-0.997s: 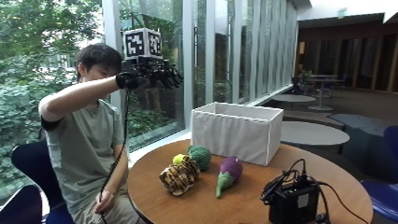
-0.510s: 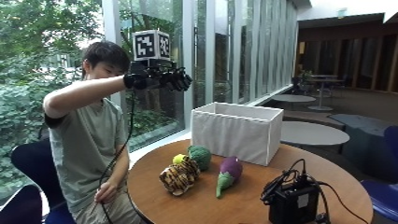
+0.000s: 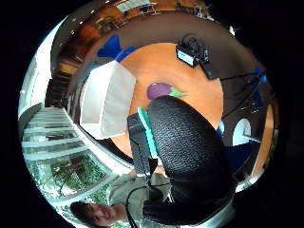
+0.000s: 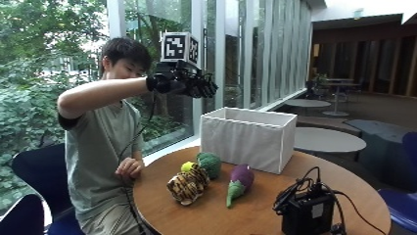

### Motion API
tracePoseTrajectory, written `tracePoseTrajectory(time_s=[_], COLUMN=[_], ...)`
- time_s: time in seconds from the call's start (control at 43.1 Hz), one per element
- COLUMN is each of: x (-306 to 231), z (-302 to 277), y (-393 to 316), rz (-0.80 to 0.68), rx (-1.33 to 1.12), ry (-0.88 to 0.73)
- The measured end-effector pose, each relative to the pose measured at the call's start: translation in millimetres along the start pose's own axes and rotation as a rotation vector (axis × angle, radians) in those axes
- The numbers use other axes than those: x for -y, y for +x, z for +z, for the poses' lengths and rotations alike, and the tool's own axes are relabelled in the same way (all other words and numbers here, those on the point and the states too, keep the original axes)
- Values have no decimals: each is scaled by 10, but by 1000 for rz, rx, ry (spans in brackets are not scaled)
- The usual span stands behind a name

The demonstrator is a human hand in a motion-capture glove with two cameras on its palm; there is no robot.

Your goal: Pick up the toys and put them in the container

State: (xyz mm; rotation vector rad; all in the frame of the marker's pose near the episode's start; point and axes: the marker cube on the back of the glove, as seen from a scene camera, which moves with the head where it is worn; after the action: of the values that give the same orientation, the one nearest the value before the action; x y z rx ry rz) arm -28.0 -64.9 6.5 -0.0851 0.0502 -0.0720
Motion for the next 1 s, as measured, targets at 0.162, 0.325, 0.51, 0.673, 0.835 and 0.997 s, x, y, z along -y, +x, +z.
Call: tracePoseTrajectory(time_s=[0.162,0.325,0.51,0.673,0.835,0.997], x=[179,249,317,187,186,120], z=[157,429,1179,2312,2959,3117], y=[46,-60,-201,-472,-526,-825], rz=[2,-37,7,-56,-98,-82], rx=[-3,32,65,1,148,170], ry=[-36,-64,-214,-428,-453,-207])
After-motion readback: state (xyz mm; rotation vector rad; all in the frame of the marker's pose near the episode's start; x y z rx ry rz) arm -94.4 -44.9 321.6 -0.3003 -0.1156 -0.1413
